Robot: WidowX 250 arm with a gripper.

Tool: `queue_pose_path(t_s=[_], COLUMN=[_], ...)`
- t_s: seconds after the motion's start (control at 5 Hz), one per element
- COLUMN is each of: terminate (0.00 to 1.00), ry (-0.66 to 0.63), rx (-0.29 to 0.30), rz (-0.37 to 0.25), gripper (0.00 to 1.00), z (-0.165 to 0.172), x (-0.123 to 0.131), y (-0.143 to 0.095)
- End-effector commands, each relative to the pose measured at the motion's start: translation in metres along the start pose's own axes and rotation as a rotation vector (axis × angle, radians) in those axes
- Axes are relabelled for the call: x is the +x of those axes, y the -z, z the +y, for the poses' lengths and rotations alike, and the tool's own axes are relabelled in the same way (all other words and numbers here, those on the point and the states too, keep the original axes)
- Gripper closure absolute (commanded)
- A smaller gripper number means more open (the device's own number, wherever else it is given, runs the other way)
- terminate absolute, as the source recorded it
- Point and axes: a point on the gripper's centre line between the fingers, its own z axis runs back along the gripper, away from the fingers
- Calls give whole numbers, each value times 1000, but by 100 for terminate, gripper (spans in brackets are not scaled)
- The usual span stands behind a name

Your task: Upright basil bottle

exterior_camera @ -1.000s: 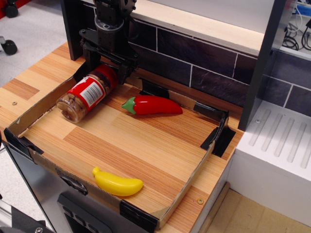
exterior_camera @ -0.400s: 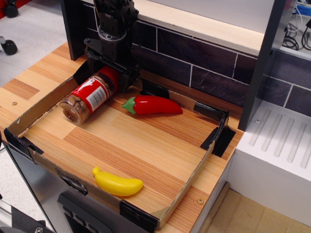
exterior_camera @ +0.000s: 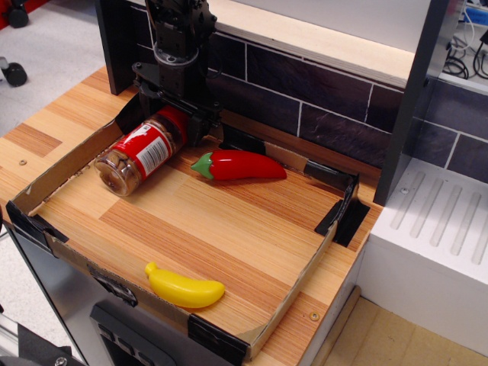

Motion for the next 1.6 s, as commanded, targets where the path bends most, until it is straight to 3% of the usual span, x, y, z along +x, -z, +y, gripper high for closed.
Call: queue_pose_path(t_s=[0.0,0.2,0.6,1.0,1.4], terminate=[0,0,0,0,0], ry=[-14,-22,2,43,60], rx=[25,5,-39,-97,-229], rz=[-125,-132,-221,-312,-518], gripper=[100,100,100,100,100], z=[20,33,45,47,46], x=[8,8,-7,-22,-26], y=[-43,-62,-97,-106,-107])
